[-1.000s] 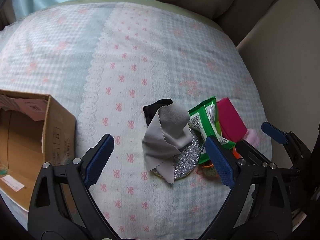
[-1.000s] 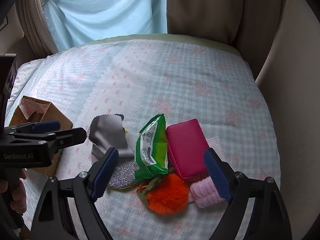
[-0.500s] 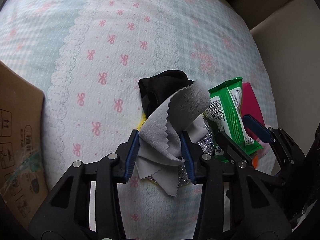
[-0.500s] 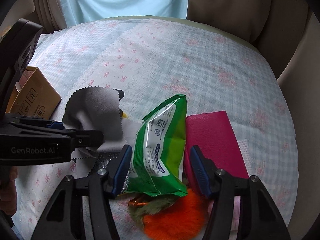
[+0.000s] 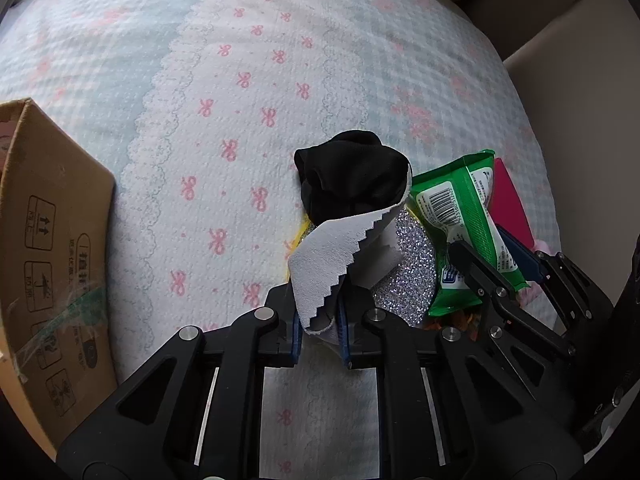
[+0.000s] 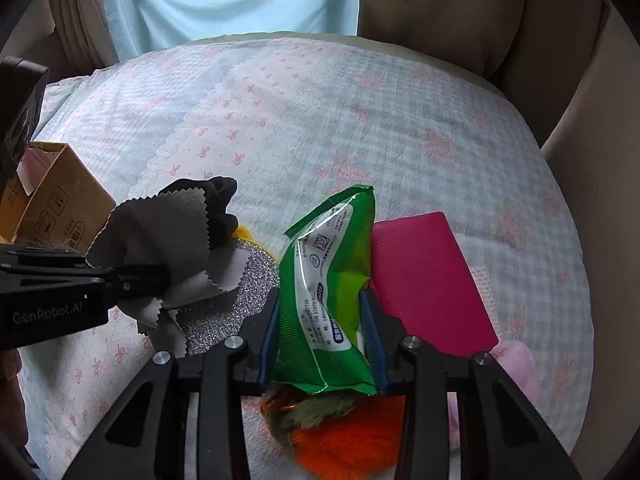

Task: Organize soft objects
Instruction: 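Grasp the grey cloth with the left tool while the right tool grasps the green wipes pack, then carry the grey cloth and green wipes pack over the cardboard box with both tools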

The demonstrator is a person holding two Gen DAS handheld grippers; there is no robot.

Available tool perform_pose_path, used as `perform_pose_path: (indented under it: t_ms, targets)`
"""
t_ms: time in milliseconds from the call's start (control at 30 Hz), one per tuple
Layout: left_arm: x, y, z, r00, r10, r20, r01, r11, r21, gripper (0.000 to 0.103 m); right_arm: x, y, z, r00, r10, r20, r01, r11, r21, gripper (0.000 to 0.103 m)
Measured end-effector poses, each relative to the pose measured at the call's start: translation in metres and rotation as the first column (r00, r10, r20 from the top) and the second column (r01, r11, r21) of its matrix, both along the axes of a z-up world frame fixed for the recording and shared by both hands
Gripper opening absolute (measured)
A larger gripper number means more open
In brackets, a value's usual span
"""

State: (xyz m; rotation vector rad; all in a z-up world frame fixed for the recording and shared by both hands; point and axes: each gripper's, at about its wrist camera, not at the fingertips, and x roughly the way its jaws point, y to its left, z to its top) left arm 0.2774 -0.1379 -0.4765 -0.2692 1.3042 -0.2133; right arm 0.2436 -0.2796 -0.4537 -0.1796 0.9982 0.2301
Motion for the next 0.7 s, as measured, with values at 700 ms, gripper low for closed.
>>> perform_pose_path:
  t_ms: [700]
  targets:
    - [-0.027, 0.016, 0.13, 0.975, 0.003, 0.221, 0.005, 0.999, -0.038, 0.01, -0.043, -0.007, 0.123, 0.982, -0.087, 0.169, 0.082, 0.996, 0.04, 0.032]
